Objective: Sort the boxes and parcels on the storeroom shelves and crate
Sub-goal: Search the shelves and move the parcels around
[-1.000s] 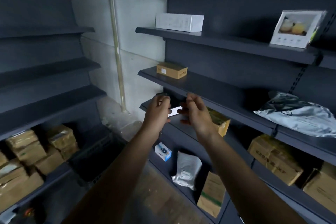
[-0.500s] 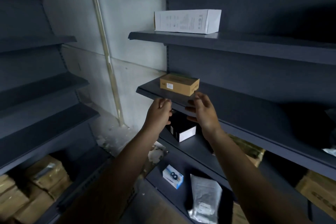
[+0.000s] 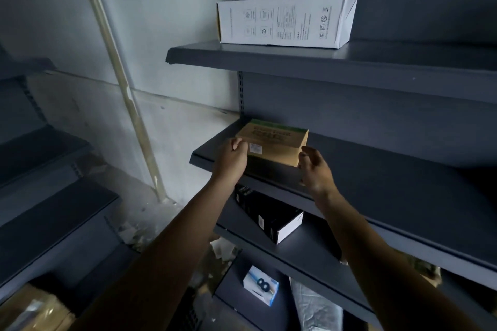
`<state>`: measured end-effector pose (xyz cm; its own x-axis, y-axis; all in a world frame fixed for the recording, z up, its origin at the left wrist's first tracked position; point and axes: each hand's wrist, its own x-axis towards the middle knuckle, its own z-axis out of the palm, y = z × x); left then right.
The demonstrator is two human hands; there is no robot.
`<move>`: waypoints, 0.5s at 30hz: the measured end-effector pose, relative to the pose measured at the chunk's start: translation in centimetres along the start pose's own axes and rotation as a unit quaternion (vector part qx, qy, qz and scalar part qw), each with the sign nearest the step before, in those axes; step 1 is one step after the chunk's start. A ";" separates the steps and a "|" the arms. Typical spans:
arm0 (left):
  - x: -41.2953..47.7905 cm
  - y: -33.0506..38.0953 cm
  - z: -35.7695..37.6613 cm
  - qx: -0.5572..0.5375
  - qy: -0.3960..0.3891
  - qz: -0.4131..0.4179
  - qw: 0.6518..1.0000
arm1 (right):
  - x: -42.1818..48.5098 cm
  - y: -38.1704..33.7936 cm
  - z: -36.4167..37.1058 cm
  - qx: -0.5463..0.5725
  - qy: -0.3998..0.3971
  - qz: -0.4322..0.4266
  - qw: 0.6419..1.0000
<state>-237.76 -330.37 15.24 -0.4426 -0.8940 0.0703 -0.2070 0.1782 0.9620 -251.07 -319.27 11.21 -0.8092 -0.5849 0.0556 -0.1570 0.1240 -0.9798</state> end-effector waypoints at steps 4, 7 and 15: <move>6.2 -1.6 -0.3 0.036 -0.036 -0.006 0.999 | 3.0 0.2 1.7 -0.066 0.050 0.014 0.996; 10.2 -3.0 -0.3 0.063 -0.098 -0.024 0.993 | 4.3 0.1 3.0 -0.088 0.092 0.059 0.990; 16.3 -6.3 0.2 0.091 -0.182 0.009 0.979 | 5.6 -0.2 5.6 -0.114 0.156 0.064 0.979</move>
<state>-243.88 -345.99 10.25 -0.7218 -0.6906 -0.0442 -0.3345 0.2923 0.8959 -252.41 -327.13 10.62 -0.9585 -0.2839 0.0262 -0.1369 0.3776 -0.9158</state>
